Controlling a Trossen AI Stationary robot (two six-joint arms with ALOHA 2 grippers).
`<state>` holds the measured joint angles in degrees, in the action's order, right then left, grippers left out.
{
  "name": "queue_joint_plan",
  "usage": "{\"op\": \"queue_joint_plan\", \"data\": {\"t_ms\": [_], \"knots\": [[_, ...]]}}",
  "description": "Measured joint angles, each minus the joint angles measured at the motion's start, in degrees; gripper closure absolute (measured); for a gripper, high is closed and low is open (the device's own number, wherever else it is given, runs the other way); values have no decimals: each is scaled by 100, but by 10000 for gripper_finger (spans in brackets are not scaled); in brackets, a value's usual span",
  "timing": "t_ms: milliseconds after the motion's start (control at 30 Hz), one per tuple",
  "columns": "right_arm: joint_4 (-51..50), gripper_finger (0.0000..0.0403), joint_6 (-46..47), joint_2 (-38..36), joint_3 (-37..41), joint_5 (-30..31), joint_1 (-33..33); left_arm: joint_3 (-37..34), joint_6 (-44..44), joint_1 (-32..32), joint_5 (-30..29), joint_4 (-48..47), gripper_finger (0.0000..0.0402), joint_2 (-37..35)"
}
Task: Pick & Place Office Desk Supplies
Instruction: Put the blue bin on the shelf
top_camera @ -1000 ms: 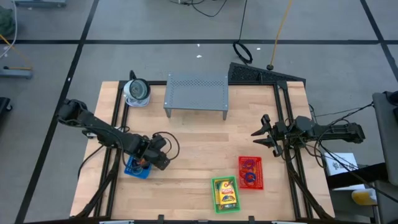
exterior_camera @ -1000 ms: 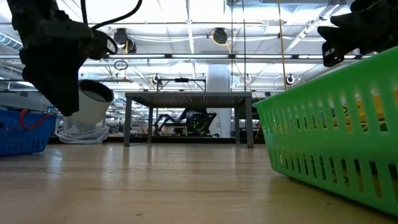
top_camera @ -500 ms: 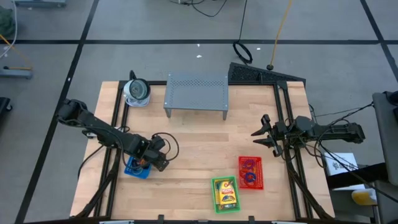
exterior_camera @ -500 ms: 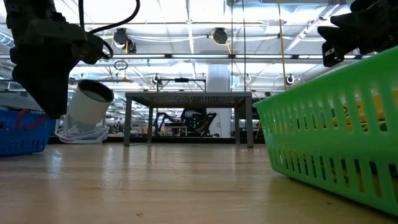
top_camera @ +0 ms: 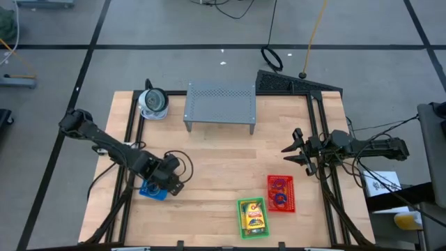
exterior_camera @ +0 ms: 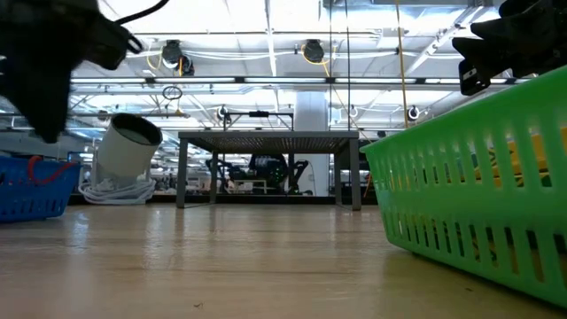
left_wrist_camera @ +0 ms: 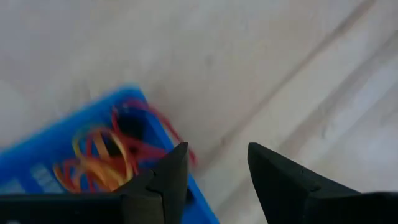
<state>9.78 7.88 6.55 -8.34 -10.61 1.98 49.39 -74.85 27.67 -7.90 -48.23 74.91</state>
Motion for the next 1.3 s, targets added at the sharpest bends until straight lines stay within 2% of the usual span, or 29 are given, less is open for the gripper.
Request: {"op": "queue_joint_plan", "data": {"t_ms": [233,467,1300], "knots": [[0,287,0,-1,0,0,0,0,-1017,268,621,-9,229,-9],[2,287,0,0,0,0,0,0,-1917,446,945,-186,229,193],[0,287,0,-1,0,0,0,-18,-1847,585,1090,-162,229,1333]]}}
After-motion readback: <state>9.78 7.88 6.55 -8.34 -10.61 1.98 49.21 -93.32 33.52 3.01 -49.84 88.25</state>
